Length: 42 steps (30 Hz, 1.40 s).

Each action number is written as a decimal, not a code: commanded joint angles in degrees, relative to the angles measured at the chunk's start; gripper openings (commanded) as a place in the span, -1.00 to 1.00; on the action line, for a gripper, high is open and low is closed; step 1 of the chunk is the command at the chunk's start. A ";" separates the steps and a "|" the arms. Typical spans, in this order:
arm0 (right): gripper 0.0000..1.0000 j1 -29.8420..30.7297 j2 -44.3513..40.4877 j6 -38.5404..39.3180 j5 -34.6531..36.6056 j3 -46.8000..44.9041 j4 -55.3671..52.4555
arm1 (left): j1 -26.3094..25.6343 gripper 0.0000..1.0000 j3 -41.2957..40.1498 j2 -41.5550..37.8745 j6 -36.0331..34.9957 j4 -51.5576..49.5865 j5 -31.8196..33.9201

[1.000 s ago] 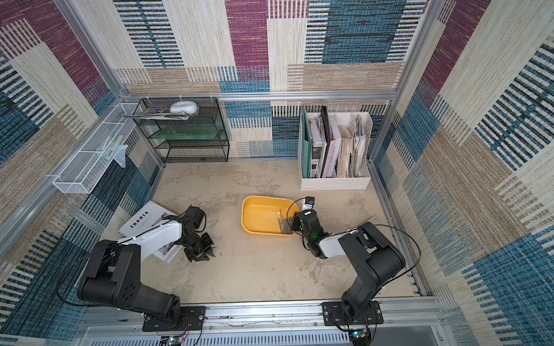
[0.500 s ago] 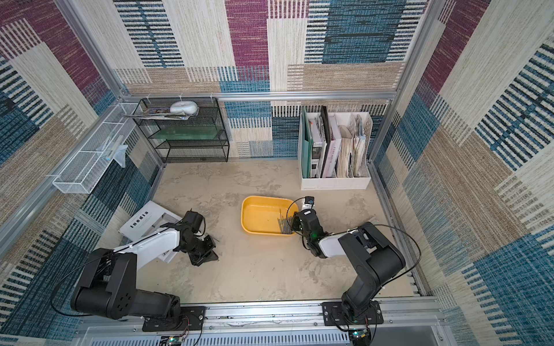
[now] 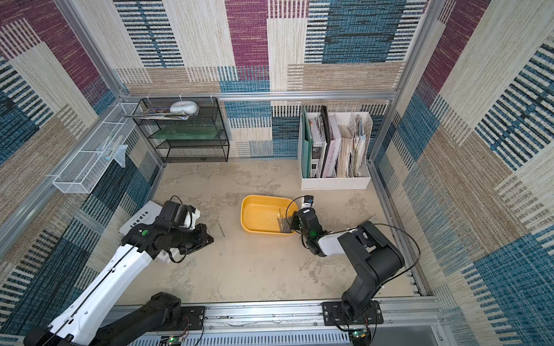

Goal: Put the nails on the desktop into the storage box
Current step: Pick up the nail from the center of the board, then place the nail in the storage box.

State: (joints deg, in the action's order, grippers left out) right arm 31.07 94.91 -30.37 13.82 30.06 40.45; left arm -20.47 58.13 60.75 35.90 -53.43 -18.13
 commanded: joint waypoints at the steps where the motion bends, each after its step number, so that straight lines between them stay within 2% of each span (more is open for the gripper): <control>1: -1.00 0.04 0.40 0.84 0.47 0.17 -4.06 | -6.09 -1.00 8.92 7.39 -9.77 -2.60 1.77; 4: -1.00 0.04 0.27 0.88 0.73 0.04 -4.15 | -11.53 -1.00 18.25 16.60 -13.32 -2.66 4.23; 10: -1.00 0.03 0.27 0.85 0.84 -0.01 -4.15 | -15.15 -1.00 30.47 34.83 -14.89 -2.60 3.89; 15: -1.00 -0.04 -0.09 0.84 0.95 -0.21 -4.15 | -15.27 -1.00 33.45 45.51 -12.92 -2.10 4.51; 22: -1.00 0.03 0.01 0.93 0.85 -0.21 -4.06 | -15.14 -1.00 31.85 50.61 -10.90 2.64 6.69; 24: -1.00 -0.03 0.02 0.93 0.92 -0.11 -4.23 | -15.16 -1.00 31.61 51.29 -10.14 3.16 5.43; 26: -1.00 0.04 -0.16 0.93 1.06 -0.33 -4.16 | -15.21 -0.60 30.94 50.85 -8.87 3.20 5.30; 28: -1.00 0.03 -0.17 0.93 1.03 -0.51 -4.06 | -15.19 -0.41 30.08 49.05 -7.85 3.23 5.17; 32: -1.00 0.00 -0.08 0.91 1.09 -0.27 -4.23 | -14.83 -0.27 29.58 42.20 -6.02 0.71 9.38; 34: -1.00 -0.03 -0.14 0.84 1.10 -0.40 -4.24 | -13.90 -0.12 28.43 37.89 -5.32 -0.32 11.41; 38: -1.00 0.02 -0.34 0.84 1.08 -0.57 -4.10 | -8.08 -0.03 18.83 29.19 -2.21 -0.66 13.09; 42: -1.00 0.04 -0.11 0.92 0.95 -0.41 -4.15 | -0.52 0.05 6.61 23.76 0.07 2.57 8.98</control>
State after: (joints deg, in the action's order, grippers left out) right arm 31.07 94.70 -30.37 14.33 29.80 40.23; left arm -23.77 69.17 86.37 33.34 -51.33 -7.29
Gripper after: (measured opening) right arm 0.105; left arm 0.524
